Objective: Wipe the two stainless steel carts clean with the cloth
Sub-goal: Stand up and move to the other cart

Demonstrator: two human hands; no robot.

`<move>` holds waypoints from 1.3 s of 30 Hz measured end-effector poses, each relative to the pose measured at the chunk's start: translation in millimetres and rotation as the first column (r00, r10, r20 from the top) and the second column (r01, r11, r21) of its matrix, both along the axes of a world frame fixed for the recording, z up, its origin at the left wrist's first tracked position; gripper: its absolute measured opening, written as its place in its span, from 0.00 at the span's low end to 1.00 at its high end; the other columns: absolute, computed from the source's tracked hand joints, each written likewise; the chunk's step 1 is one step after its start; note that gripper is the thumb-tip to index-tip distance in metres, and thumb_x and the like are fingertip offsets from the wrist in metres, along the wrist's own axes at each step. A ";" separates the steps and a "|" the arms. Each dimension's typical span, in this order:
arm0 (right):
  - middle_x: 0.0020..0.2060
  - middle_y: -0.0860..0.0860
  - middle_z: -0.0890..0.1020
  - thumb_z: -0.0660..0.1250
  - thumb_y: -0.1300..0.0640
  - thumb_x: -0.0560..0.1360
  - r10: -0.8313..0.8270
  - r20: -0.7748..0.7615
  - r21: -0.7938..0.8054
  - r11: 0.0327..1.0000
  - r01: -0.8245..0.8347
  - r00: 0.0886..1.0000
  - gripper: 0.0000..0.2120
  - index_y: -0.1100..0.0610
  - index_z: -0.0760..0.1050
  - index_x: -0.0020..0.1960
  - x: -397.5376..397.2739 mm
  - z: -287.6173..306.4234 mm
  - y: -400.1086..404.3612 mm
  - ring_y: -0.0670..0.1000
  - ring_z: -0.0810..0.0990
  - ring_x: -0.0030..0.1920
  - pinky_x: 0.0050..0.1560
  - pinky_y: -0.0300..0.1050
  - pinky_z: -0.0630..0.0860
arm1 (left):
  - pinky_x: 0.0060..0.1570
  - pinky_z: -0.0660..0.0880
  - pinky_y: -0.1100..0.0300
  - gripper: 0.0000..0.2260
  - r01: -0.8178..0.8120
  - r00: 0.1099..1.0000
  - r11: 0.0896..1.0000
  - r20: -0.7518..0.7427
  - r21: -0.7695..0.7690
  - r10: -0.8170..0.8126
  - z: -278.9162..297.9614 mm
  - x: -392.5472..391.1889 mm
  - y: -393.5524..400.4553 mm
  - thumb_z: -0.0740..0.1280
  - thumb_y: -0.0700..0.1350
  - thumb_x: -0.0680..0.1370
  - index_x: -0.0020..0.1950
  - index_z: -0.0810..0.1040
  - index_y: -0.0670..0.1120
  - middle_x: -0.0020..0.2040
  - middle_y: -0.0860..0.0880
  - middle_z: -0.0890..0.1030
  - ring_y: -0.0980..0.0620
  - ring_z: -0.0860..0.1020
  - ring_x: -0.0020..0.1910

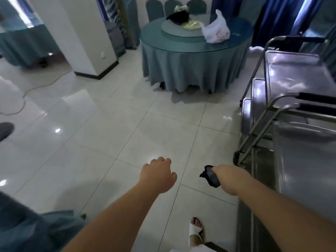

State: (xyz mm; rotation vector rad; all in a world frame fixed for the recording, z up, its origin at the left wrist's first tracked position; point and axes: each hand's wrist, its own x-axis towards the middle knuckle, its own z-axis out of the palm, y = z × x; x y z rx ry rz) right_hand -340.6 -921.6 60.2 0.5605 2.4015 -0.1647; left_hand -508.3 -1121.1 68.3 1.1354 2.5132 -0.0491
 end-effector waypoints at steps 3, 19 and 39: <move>0.57 0.54 0.78 0.61 0.61 0.81 -0.043 -0.031 -0.013 0.999 0.043 0.999 0.09 0.54 0.70 0.60 -22.7 6.6 54.1 0.56 0.80 0.56 0.58 0.52 0.78 | 0.60 0.70 0.50 0.24 0.023 1.000 1.000 0.014 0.012 -0.023 5.6 -23.5 56.2 0.58 0.59 0.83 0.76 0.70 0.51 0.69 0.50 0.75 0.46 0.74 0.66; 0.65 0.59 0.77 0.60 0.57 0.83 -0.523 0.126 -0.118 0.836 0.537 0.843 0.15 0.57 0.70 0.69 -120.1 -6.6 197.9 0.57 0.77 0.65 0.65 0.50 0.73 | 0.62 0.71 0.48 0.25 0.447 0.892 0.892 0.109 -0.064 -0.439 -26.4 -190.2 298.7 0.57 0.61 0.84 0.77 0.70 0.51 0.70 0.49 0.76 0.45 0.75 0.67; 0.75 0.56 0.70 0.64 0.62 0.82 -0.981 0.079 -0.194 0.159 0.968 0.177 0.31 0.54 0.57 0.81 -51.3 -52.8 267.3 0.58 0.72 0.72 0.72 0.53 0.71 | 0.65 0.72 0.48 0.24 0.882 0.464 0.436 0.161 -0.178 -0.871 -56.1 -123.7 536.1 0.58 0.60 0.84 0.77 0.69 0.50 0.71 0.48 0.75 0.45 0.74 0.68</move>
